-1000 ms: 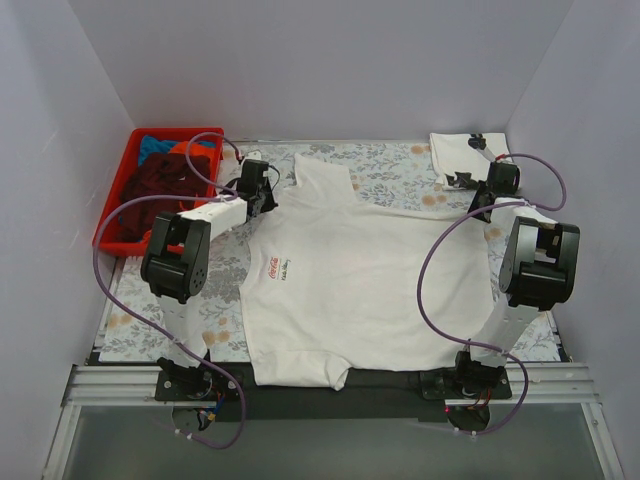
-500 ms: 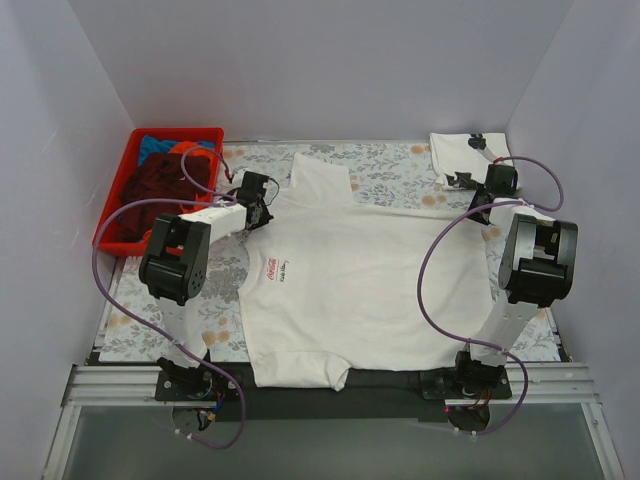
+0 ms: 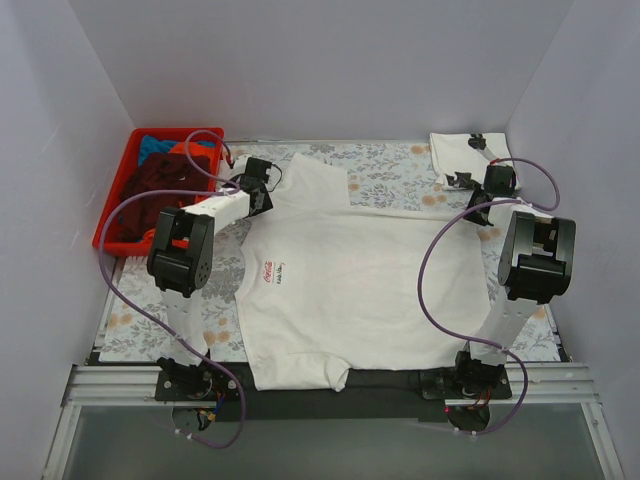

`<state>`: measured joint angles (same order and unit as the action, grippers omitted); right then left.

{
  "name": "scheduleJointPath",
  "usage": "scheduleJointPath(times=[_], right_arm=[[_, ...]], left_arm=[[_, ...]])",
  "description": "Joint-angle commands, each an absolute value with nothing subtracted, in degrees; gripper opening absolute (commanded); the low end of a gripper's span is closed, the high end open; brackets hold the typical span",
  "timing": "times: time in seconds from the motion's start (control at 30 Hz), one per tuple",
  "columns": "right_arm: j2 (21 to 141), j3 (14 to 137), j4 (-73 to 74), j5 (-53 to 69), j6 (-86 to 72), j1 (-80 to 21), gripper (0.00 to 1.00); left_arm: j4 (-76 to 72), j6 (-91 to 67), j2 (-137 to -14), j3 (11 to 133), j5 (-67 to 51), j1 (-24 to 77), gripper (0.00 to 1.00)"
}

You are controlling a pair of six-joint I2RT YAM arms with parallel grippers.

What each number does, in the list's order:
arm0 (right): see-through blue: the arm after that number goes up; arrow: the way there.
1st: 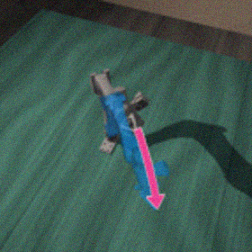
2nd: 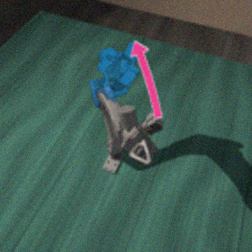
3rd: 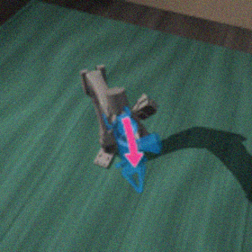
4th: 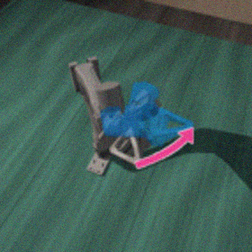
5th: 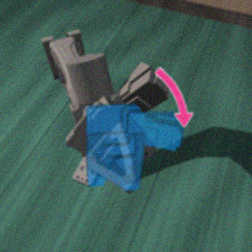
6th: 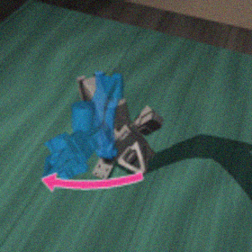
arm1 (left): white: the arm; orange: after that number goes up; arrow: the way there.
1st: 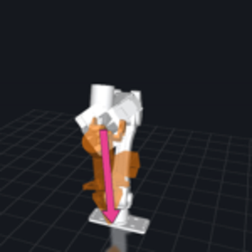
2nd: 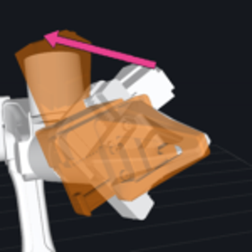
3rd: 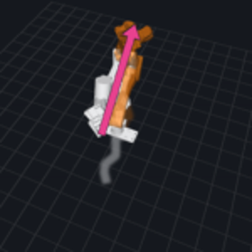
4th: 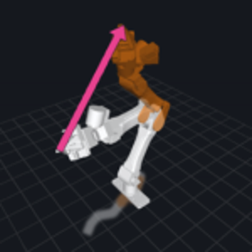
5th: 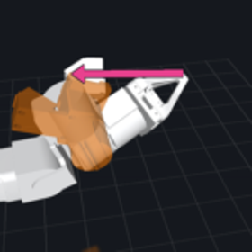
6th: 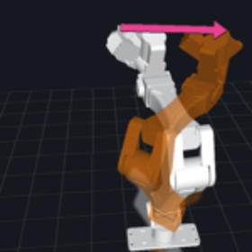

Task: Fold and stack the t-shirts
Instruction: Flatten the tshirt out, then fold the tshirt

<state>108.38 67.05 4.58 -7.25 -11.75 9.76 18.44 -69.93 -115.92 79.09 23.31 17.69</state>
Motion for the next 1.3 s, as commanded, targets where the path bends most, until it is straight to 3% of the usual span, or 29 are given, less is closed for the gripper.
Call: scheduleJointPath(times=[0.0,0.07,0.4,0.63,0.83,1.1,1.27], right_arm=[[108.11,69.52,3.43,-6.33,-10.55,10.02,0.01],[108.11,69.43,3.34,-6.07,-10.55,10.02,0.01],[108.63,69.78,3.34,-4.66,-10.46,10.02,0.01],[109.16,69.52,3.43,-4.83,-10.37,10.02,0.01],[109.25,69.52,3.25,-4.83,-10.46,10.11,0.01],[108.98,69.7,3.34,-4.75,-10.63,10.02,0.01],[108.9,69.87,3.34,-4.48,-10.9,10.11,0.01]], left_arm=[[17.15,-66.45,-115.31,83.14,23.21,17.05,0.41],[15.39,-63.64,-115.22,83.5,20.84,16.88,0.45],[11.6,-55.29,-121.46,88.68,7.75,14.94,0.45],[12.13,-52.91,-127.0,93.51,6.68,15.03,0.44],[14.06,-52.03,-128.15,93.34,5.19,15.03,0.31],[15.2,-52.21,-127.62,92.11,4.22,15.03,0.01],[15.47,-52.12,-126.39,91.93,2.81,15.03,0.0]])
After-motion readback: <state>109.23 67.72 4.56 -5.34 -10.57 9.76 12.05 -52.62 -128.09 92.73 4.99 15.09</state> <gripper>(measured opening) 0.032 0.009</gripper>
